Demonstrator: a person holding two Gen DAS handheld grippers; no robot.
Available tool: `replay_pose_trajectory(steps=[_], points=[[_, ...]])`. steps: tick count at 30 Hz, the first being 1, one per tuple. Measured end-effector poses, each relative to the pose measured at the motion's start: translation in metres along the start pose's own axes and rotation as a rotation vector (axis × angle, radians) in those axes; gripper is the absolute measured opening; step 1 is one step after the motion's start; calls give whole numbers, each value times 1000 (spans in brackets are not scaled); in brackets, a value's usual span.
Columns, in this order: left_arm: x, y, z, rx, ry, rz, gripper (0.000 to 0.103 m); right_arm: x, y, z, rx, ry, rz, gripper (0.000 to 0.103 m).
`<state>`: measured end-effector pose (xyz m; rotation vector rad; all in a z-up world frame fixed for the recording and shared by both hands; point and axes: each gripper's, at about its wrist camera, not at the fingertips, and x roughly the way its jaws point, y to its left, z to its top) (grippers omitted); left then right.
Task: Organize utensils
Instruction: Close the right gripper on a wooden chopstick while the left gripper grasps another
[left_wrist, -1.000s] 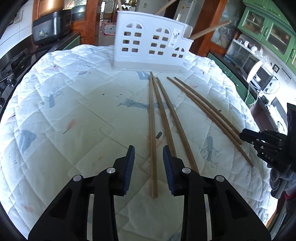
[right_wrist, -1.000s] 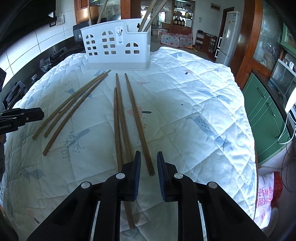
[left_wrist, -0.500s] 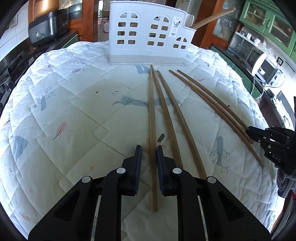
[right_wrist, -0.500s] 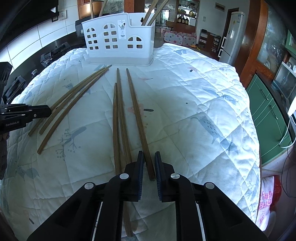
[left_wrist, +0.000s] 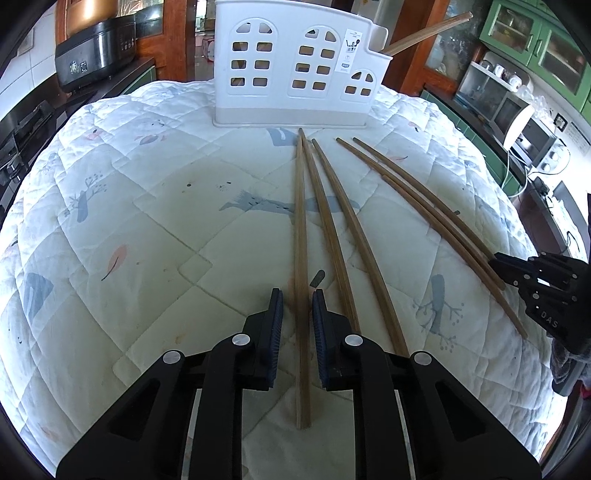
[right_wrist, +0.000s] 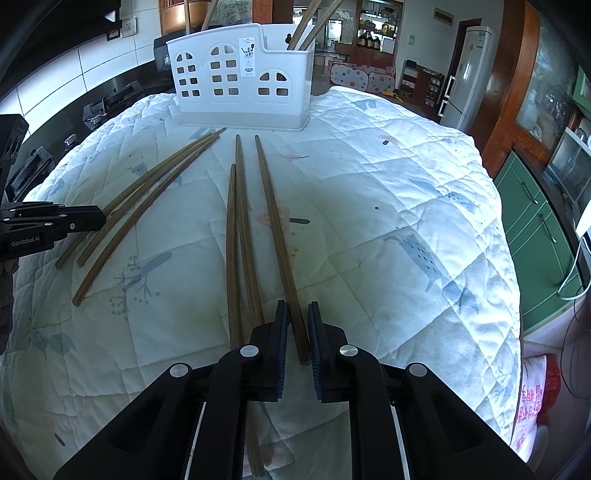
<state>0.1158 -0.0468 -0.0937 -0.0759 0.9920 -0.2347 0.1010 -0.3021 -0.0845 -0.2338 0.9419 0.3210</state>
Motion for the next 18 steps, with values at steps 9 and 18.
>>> replay_pose_trajectory(steps=[9, 18], points=[[0, -1, 3, -16, 13, 9, 16, -1, 1, 0, -2, -5, -1, 7], [1, -2, 0, -27, 1, 2, 17, -2, 1, -1, 9, -12, -4, 7]])
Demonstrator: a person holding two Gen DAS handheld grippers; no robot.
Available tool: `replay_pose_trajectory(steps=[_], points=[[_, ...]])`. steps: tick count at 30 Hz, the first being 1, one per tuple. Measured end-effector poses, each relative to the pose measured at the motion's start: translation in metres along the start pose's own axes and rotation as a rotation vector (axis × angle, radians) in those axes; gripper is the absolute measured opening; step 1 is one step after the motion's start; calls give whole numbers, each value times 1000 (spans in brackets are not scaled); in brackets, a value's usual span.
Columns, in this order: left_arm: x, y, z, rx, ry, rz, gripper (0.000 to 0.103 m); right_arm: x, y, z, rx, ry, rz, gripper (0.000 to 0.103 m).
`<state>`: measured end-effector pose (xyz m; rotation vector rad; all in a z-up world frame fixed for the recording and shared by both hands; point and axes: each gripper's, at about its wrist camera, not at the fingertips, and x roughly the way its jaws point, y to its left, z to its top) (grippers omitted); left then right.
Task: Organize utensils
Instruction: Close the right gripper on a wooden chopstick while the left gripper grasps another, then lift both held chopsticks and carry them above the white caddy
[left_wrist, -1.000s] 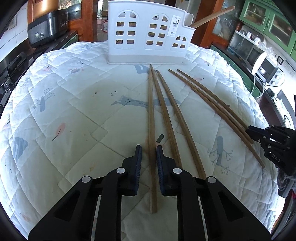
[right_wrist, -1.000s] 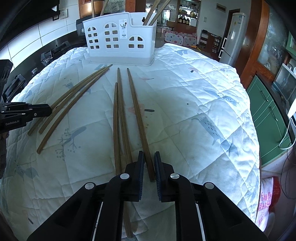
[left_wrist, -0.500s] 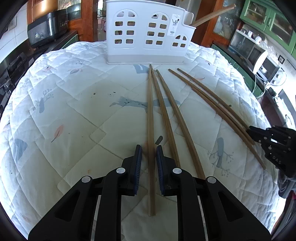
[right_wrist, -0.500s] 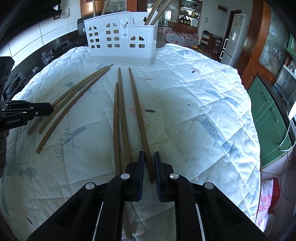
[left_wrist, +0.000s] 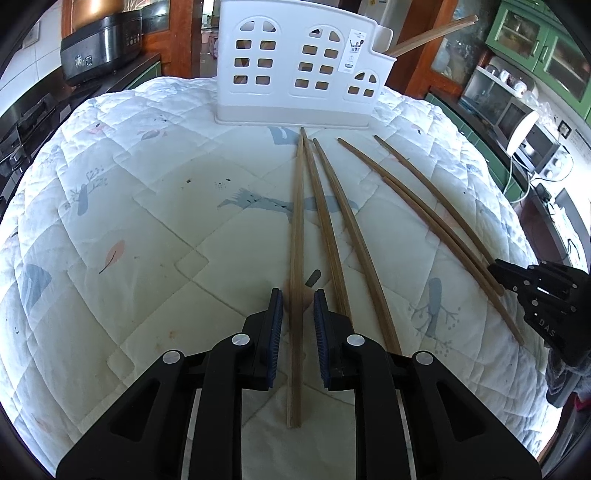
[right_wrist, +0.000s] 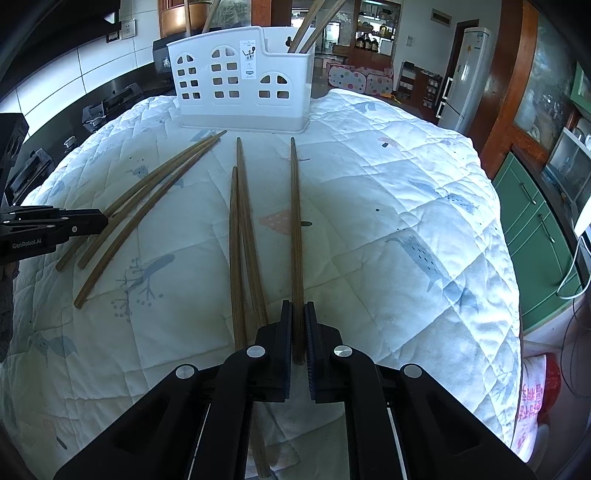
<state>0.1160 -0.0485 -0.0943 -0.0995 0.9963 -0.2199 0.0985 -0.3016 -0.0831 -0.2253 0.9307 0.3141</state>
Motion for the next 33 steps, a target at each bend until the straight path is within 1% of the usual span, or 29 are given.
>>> replay_pose_trajectory(steps=[4, 5, 6, 8, 11, 16, 21, 26, 33], points=[[1, -2, 0, 22, -11, 6, 16, -3, 0, 1, 9, -8, 0, 7], [1, -2, 0, 25, -12, 13, 11, -5, 0, 1, 11, -11, -1, 7], [1, -1, 1, 28, -13, 19, 10, -6, 0, 1, 11, -14, -1, 7], [0, 2, 2, 18, -15, 10, 6, -12, 1, 2, 13, -25, -1, 7], [-4, 5, 3, 7, -25, 3, 6, -22, 2, 7, 15, -50, 0, 7], [-25, 6, 10, 19, -74, -12, 6, -50, 5, 21, 12, -115, 2, 7], [-49, 9, 25, 24, -125, -27, 6, -85, 5, 49, 15, -194, 12, 7], [-76, 10, 47, 37, -183, -45, 6, -115, 5, 84, 20, -259, 35, 7], [-94, 12, 75, 65, -231, -50, 6, -143, 6, 134, 1, -312, 61, 7]])
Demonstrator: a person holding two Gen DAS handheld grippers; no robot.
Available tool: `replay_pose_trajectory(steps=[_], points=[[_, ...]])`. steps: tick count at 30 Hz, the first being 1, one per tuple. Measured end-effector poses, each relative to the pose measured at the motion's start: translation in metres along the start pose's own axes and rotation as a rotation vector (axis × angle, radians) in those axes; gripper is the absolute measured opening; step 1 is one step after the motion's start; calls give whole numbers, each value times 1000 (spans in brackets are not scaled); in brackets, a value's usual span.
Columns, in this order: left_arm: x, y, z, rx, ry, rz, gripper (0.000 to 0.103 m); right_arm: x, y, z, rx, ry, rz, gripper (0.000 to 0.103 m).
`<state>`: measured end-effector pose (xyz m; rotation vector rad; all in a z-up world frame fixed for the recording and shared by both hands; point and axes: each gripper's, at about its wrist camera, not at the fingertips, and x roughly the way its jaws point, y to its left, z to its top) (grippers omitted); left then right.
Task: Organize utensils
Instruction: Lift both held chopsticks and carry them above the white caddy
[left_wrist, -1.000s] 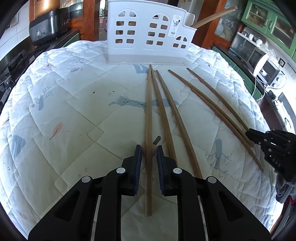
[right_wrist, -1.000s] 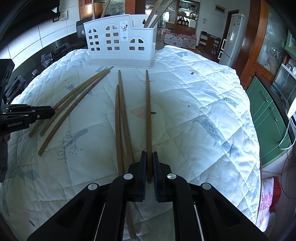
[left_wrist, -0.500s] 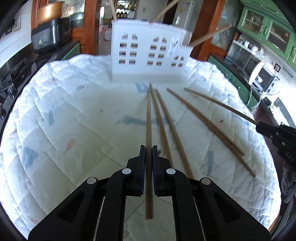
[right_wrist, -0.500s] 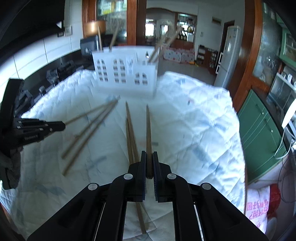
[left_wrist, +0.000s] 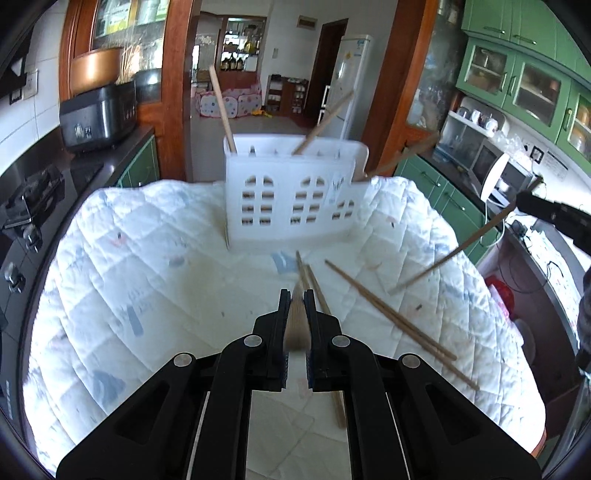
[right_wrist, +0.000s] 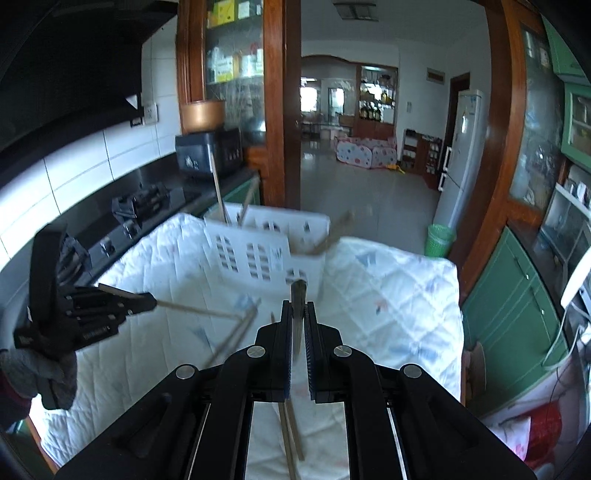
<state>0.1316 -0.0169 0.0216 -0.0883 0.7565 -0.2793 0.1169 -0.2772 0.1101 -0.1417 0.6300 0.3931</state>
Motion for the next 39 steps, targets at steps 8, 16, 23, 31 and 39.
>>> replay_pose_trajectory(steps=[8, 16, 23, 31, 39], points=[[-30, -2, 61, 52, -106, -13, 6, -10, -4, 76, -13, -64, 42, 7], [-69, -6, 133, 104, -254, 6, 6, 1, -8, 130, -6, -110, 35, 7], [-71, -4, 176, 100, -328, 60, 6, 21, -9, 150, 5, -134, 21, 7], [-23, 13, 181, 37, -267, 79, 6, 59, -8, 144, 21, -85, 20, 7], [7, 30, 162, -3, -184, 73, 6, 82, -12, 124, 33, -29, 19, 7]])
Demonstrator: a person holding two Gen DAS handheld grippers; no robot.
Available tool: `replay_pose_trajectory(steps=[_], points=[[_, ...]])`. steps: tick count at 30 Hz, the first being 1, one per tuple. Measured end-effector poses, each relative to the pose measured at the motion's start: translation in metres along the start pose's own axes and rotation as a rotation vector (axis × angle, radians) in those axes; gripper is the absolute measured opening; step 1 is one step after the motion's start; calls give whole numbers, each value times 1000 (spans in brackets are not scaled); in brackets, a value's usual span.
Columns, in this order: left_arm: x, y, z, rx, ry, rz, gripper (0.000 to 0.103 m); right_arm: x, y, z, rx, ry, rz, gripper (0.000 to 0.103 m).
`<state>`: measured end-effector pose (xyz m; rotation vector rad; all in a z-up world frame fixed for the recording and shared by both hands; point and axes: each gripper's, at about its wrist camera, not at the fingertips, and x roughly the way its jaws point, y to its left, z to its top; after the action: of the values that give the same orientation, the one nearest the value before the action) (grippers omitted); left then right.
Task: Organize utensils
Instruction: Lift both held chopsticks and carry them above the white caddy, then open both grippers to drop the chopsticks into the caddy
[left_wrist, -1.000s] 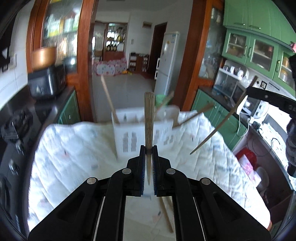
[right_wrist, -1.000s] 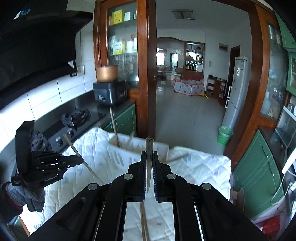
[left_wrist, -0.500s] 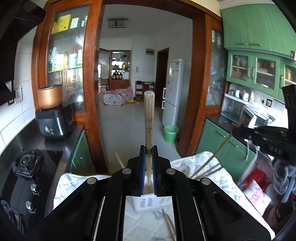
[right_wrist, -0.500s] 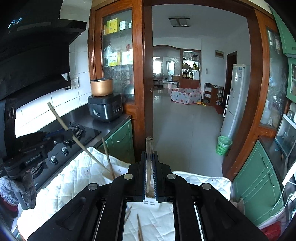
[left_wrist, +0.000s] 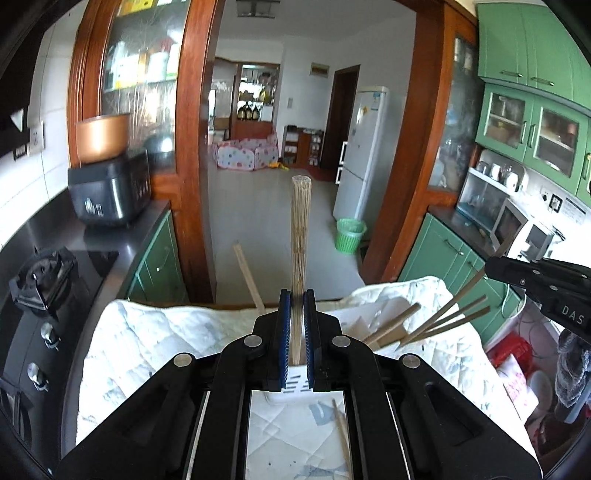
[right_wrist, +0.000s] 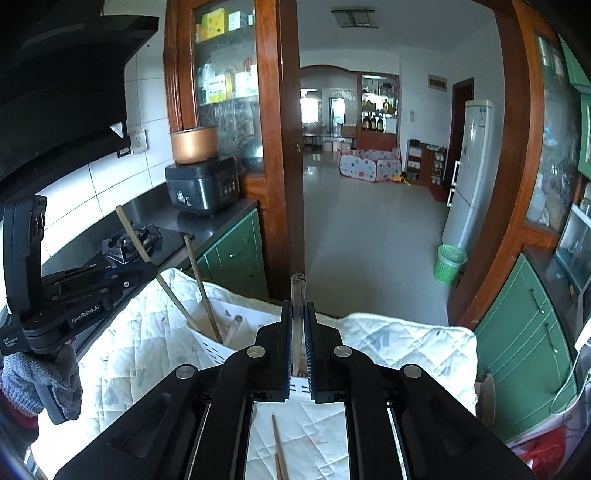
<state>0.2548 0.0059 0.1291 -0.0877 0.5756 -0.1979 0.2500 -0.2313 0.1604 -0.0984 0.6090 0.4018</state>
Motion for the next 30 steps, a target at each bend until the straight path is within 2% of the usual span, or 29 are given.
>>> replay_pose_trajectory(steps=[8, 10, 12, 14, 18, 22, 26, 30], points=[[9, 2, -13, -20, 41, -5, 9, 11, -1, -15, 11, 30, 6, 7], [7, 1, -15, -18, 41, -3, 9, 9, -3, -18, 16, 25, 6, 9], [4, 2, -15, -15, 37, -2, 10, 6, -5, -19, 21, 20, 4, 15], [-2, 0, -15, -11, 26, -3, 20, 2, -8, -21, 29, 15, 6, 17], [-16, -4, -18, 1, 3, -2, 25, -11, -10, -27, 18, 0, -5, 20], [-34, -8, -27, -3, -12, -11, 37, -28, -8, -40, -4, -13, -8, 24], [-47, -13, -46, 1, -5, -20, 43, -45, -7, -67, 0, -9, 11, 24], [-56, -17, -72, -15, 16, -32, 49, -52, -6, -106, 11, 32, 28, 24]])
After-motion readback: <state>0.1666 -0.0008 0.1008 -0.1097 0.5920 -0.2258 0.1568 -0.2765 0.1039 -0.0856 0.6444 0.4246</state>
